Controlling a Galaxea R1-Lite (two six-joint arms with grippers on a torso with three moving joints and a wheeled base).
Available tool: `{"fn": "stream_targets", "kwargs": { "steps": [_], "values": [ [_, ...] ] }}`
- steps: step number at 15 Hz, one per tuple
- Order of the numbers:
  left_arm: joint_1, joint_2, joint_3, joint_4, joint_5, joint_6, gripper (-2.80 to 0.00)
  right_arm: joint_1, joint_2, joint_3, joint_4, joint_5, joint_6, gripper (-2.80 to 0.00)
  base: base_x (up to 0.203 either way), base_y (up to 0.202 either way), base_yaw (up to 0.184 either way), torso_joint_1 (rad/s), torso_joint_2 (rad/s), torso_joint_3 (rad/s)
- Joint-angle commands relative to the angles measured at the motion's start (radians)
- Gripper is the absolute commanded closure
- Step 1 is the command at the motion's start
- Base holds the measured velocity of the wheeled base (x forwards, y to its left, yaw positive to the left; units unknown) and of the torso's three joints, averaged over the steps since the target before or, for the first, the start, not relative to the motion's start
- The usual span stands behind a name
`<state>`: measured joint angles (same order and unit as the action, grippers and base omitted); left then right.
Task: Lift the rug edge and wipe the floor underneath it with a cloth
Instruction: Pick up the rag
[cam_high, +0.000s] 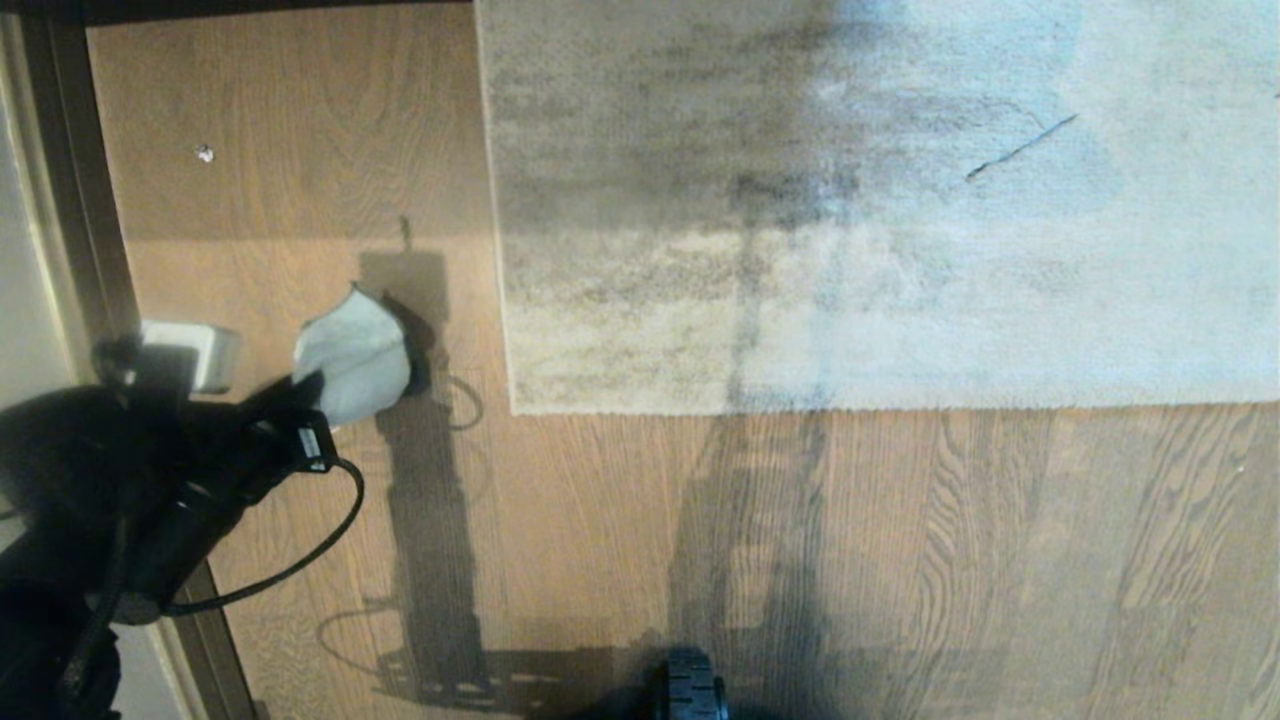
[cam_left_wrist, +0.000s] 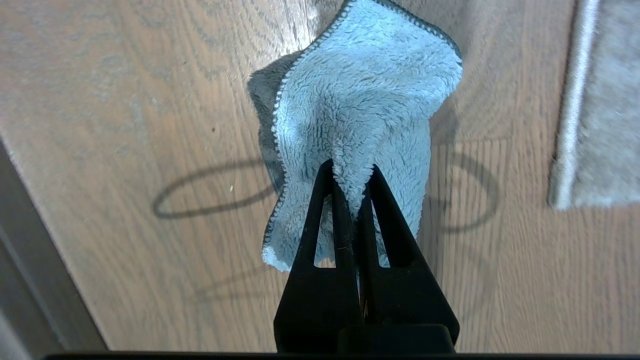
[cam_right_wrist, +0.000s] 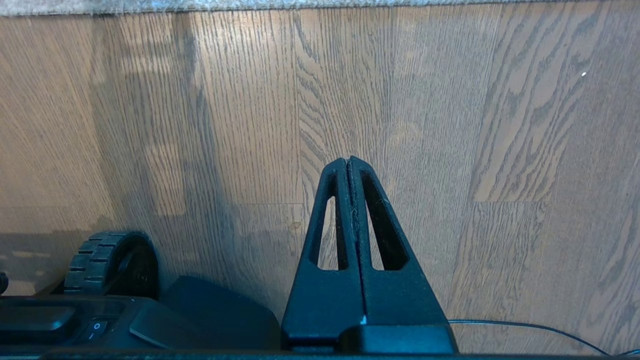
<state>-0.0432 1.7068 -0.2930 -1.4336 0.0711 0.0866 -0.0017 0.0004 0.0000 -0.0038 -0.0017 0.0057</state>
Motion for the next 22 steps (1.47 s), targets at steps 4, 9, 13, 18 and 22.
{"fn": "stream_targets", "kwargs": {
  "steps": [4,9,13,18,22],
  "values": [
    [-0.001,-0.087,0.057,-0.007,-0.001,-0.001,0.0,0.0,0.0,0.0,-0.001,0.0,0.0,0.0,0.0,0.0,0.0,0.0,0.0,0.0],
    [0.0,-0.144,0.061,-0.004,0.001,-0.003,0.0,0.0,0.0,0.0,-0.001,0.0,0.0,0.0,0.0,0.0,0.0,0.0,0.0,0.0],
    [0.0,-0.204,0.105,-0.002,0.001,-0.005,0.0,0.0,0.0,0.0,-0.001,0.0,0.0,0.0,0.0,0.0,0.0,0.0,0.0,0.0],
    [0.0,-0.288,0.184,-0.001,0.0,-0.005,0.0,0.0,0.0,0.0,-0.001,0.0,0.0,0.0,0.0,0.0,0.0,0.0,0.0,0.0],
    [0.0,-0.32,0.187,-0.001,0.001,-0.004,0.0,0.0,0.0,0.0,-0.001,0.0,0.0,0.0,0.0,0.0,0.0,0.0,0.0,0.0]
  ]
}}
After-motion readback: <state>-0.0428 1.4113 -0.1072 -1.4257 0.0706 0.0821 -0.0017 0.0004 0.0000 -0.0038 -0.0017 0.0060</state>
